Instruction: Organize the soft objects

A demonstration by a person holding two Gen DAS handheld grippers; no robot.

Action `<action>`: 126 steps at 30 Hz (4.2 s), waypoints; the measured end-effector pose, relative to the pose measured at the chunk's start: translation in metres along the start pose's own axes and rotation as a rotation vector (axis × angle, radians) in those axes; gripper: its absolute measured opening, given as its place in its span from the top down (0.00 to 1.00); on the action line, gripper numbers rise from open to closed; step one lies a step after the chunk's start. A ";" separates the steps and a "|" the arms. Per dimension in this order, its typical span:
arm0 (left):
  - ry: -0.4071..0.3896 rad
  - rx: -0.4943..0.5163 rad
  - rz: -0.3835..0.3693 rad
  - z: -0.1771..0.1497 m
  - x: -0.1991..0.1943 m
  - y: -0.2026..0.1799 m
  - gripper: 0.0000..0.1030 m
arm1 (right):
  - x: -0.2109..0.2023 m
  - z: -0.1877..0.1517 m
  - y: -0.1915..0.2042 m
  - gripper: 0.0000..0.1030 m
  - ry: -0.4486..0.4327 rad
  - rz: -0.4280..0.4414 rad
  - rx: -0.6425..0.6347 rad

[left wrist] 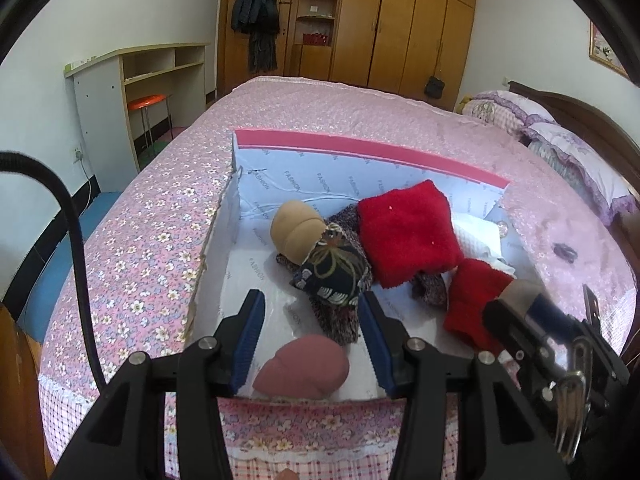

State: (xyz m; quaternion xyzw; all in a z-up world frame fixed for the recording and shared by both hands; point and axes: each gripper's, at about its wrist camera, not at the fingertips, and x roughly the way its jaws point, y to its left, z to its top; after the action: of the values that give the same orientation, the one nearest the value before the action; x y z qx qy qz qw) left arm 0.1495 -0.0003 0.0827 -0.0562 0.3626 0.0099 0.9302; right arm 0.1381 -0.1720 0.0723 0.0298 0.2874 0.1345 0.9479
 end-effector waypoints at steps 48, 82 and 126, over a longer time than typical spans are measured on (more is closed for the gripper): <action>0.025 -0.002 0.018 -0.055 -0.079 0.018 0.51 | -0.071 -0.033 0.018 0.42 0.036 0.035 -0.022; 0.084 0.042 -0.005 -0.085 -0.049 0.001 0.51 | -0.063 -0.027 0.005 0.42 0.105 0.052 -0.035; 0.088 0.051 -0.025 -0.087 -0.048 0.000 0.51 | -0.018 -0.001 0.003 0.42 0.462 0.099 -0.152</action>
State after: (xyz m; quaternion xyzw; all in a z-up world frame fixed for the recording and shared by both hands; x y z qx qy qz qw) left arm 0.0555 -0.0089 0.0517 -0.0374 0.4024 -0.0132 0.9146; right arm 0.1225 -0.1742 0.0813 -0.0592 0.4836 0.2052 0.8489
